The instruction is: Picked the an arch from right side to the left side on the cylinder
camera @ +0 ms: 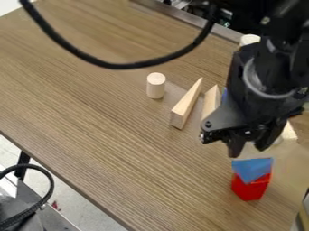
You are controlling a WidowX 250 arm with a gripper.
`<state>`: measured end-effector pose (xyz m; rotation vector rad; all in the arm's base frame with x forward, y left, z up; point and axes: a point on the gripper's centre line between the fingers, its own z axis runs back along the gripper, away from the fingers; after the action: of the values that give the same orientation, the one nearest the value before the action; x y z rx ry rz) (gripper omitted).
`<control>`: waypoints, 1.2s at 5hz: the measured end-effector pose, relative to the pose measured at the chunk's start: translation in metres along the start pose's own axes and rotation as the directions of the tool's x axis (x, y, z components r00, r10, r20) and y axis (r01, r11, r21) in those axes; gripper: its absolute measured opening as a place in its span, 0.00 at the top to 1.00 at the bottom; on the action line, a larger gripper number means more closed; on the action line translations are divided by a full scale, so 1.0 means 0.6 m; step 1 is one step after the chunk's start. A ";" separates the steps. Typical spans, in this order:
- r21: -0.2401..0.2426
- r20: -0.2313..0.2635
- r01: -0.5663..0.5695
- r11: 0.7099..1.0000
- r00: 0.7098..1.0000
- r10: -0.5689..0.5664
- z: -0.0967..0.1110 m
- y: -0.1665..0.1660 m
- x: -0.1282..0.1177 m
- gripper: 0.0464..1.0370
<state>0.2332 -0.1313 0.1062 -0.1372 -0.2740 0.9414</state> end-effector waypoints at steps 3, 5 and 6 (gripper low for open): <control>-0.157 0.084 -0.039 0.987 0.995 0.053 0.045 -0.027 0.037 0.72; -0.202 0.311 -0.215 0.955 0.911 0.271 0.122 0.012 0.164 0.72; -0.161 0.388 -0.325 0.932 0.847 0.362 0.116 0.049 0.226 0.73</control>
<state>0.2656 -0.0045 0.1894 -0.0674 -0.7034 1.3178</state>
